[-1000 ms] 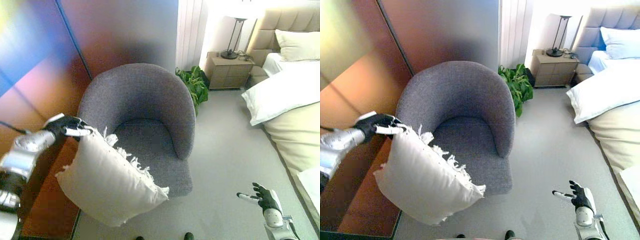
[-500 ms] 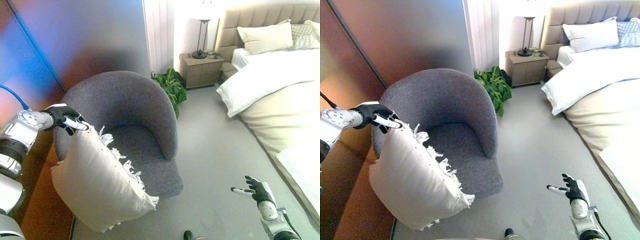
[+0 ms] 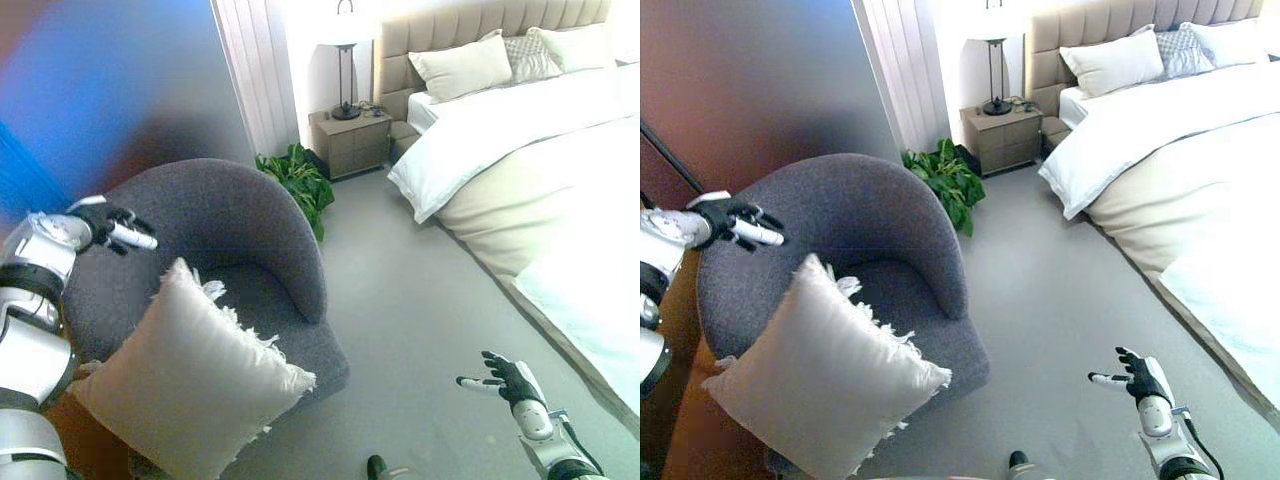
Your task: Pick up the pillow and put it on the sofa.
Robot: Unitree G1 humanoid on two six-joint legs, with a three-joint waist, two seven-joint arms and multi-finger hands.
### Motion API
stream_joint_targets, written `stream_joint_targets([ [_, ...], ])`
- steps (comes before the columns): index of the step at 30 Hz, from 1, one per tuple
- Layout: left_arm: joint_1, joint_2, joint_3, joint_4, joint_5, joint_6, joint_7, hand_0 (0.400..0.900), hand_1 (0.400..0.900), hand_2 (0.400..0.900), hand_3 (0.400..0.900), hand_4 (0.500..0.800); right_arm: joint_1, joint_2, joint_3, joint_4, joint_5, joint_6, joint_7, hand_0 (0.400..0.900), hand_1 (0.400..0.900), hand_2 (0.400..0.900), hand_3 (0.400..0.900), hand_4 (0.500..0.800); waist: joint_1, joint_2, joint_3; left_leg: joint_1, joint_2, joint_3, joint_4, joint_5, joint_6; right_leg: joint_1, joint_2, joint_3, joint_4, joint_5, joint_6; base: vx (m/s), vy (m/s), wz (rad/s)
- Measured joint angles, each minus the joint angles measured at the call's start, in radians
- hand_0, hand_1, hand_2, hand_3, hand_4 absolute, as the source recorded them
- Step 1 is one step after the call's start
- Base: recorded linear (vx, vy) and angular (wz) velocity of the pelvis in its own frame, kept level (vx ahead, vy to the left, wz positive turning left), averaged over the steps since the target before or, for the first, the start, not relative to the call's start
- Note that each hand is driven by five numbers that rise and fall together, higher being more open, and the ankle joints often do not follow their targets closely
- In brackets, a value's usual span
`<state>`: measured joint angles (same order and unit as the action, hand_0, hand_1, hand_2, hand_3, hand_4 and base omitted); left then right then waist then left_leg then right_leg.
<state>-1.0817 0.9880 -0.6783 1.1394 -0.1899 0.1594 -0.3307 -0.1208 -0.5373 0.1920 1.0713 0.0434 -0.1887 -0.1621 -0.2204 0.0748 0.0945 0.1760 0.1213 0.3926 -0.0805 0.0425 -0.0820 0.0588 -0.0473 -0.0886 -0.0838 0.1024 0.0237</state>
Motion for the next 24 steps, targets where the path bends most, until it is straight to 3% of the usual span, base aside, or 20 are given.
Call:
stream_joint_targets([
  [3, -0.038, -0.006, 0.006, 0.000, 0.000, -0.002, 0.036, 0.900, 0.900, 0.900, 0.900, 0.800, -0.004, -0.009, 0.000, 0.000, 0.000, -0.012, 0.004, 0.900, 0.900, 0.900, 0.900, 0.800, -0.025, 0.012, -0.007, 0.004, 0.001, 0.000, 0.000, -0.003, -0.001, 0.001, 0.000, 0.004, 0.000, -0.002, 0.005, 0.00, -0.005, -0.01],
  [11, -0.056, -0.036, 0.039, -0.001, -0.005, 0.007, 0.116, 0.900, 0.900, 0.900, 0.900, 0.800, -0.005, -0.019, 0.011, 0.002, 0.000, -0.017, 0.017, 0.900, 0.900, 0.900, 0.900, 0.800, -0.021, 0.040, -0.015, 0.013, 0.009, -0.007, -0.001, -0.010, -0.009, -0.001, 0.000, -0.016, 0.002, 0.006, 0.004, -0.01, -0.003, 0.05],
  [14, -0.056, -0.040, 0.057, -0.004, -0.087, 0.022, 0.141, 0.900, 0.900, 0.900, 0.900, 0.800, -0.007, -0.019, 0.011, 0.003, 0.000, -0.019, 0.017, 0.900, 0.900, 0.900, 0.900, 0.800, -0.018, 0.041, -0.016, 0.009, 0.009, -0.013, 0.000, -0.009, -0.009, -0.001, -0.001, -0.022, 0.001, 0.006, 0.004, -0.04, -0.020, 0.15],
  [18, -0.050, -0.044, 0.126, -0.056, -0.251, 0.051, 0.170, 0.900, 0.900, 0.900, 0.900, 0.800, -0.007, -0.019, 0.011, 0.019, 0.001, -0.020, 0.017, 0.900, 0.900, 0.900, 0.900, 0.800, -0.004, 0.041, -0.016, 0.001, 0.008, -0.029, 0.000, -0.009, -0.008, 0.000, -0.002, -0.035, -0.001, 0.006, 0.003, -0.06, -0.009, 0.17],
  [21, 0.035, -0.048, 0.232, -0.217, -0.408, 0.053, 0.177, 0.900, 0.900, 0.900, 0.900, 0.800, -0.006, -0.019, 0.008, 0.027, 0.001, -0.023, 0.016, 0.900, 0.900, 0.900, 0.900, 0.800, 0.029, 0.040, -0.016, -0.008, 0.008, -0.062, -0.001, -0.008, -0.009, 0.003, -0.003, -0.053, -0.001, 0.008, -0.002, -0.07, 0.010, 0.23],
  [23, 0.119, -0.048, 0.276, -0.307, -0.459, 0.034, 0.176, 0.900, 0.900, 0.900, 0.900, 0.800, -0.006, -0.019, 0.001, 0.026, 0.001, -0.030, 0.014, 0.900, 0.900, 0.900, 0.900, 0.800, 0.044, 0.040, -0.016, -0.008, 0.008, -0.072, -0.001, -0.008, -0.009, 0.008, -0.004, -0.061, -0.001, 0.007, -0.003, -0.09, 0.012, 0.29],
  [24, 0.222, -0.051, 0.366, -0.386, -0.492, 0.021, 0.176, 0.900, 0.900, 0.900, 0.900, 0.800, -0.005, -0.018, -0.008, 0.019, 0.000, -0.035, 0.011, 0.900, 0.900, 0.900, 0.900, 0.800, 0.046, 0.041, -0.016, -0.011, 0.008, -0.087, -0.002, -0.008, -0.009, 0.010, -0.005, -0.068, -0.001, 0.005, -0.004, -0.08, 0.009, 0.26],
])
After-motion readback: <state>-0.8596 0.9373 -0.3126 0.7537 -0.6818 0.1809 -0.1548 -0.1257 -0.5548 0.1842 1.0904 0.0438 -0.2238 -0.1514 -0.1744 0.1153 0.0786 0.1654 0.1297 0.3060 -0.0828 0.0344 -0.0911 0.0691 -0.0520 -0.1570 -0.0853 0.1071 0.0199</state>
